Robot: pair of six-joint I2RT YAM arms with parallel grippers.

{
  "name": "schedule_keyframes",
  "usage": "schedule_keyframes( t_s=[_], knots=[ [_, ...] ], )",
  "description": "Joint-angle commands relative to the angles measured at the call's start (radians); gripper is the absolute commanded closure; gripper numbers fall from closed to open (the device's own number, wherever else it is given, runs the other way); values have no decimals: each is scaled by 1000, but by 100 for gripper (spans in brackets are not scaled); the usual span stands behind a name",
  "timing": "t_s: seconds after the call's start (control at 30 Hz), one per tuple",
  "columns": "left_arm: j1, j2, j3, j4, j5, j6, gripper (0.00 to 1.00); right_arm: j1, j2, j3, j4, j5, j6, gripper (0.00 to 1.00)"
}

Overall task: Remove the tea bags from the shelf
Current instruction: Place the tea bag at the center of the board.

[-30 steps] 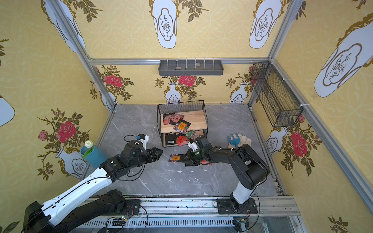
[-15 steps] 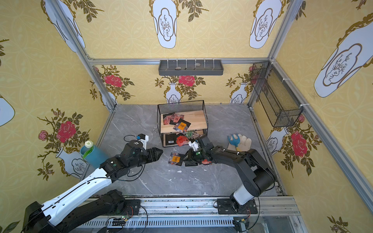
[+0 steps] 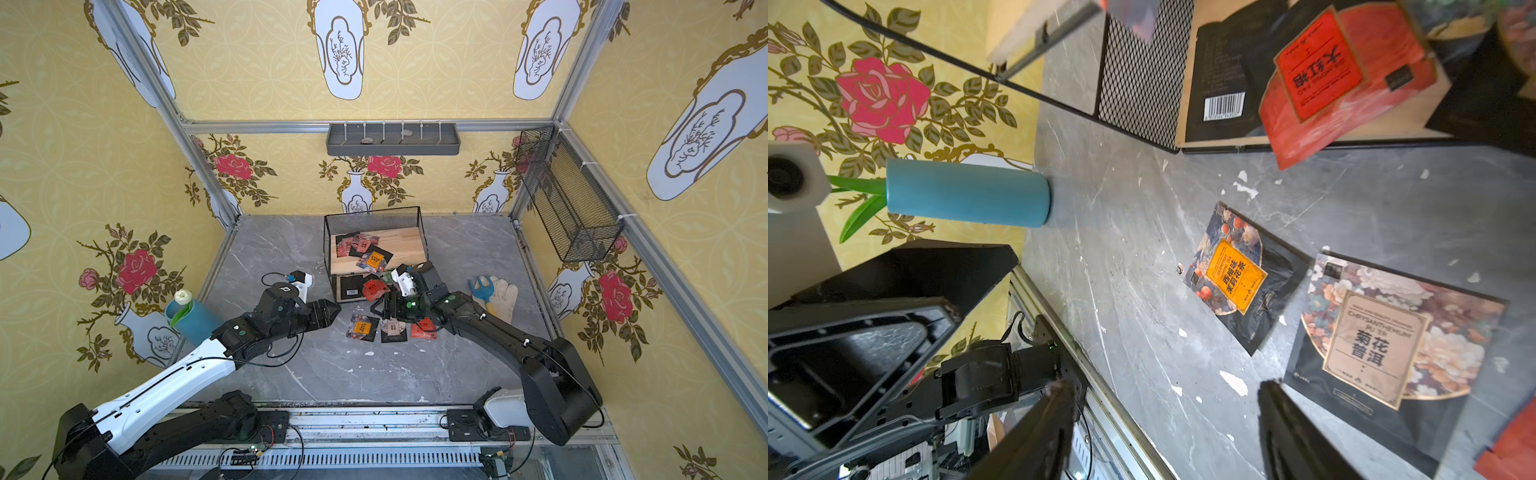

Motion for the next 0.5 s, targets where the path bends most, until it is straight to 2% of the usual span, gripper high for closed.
schedule_keyframes(
  t_s=[0.0, 0.27, 0.47],
  knots=[
    [-1, 9, 2, 34, 10, 14, 23, -22, -10, -4, 45, 17, 55, 24],
    [-2, -2, -8, 43, 9, 15, 23, -42, -6, -32, 270, 24, 265, 19],
    [-2, -9, -24, 52, 9, 14, 23, -44, 16, -38, 362, 85, 354, 18]
  ],
)
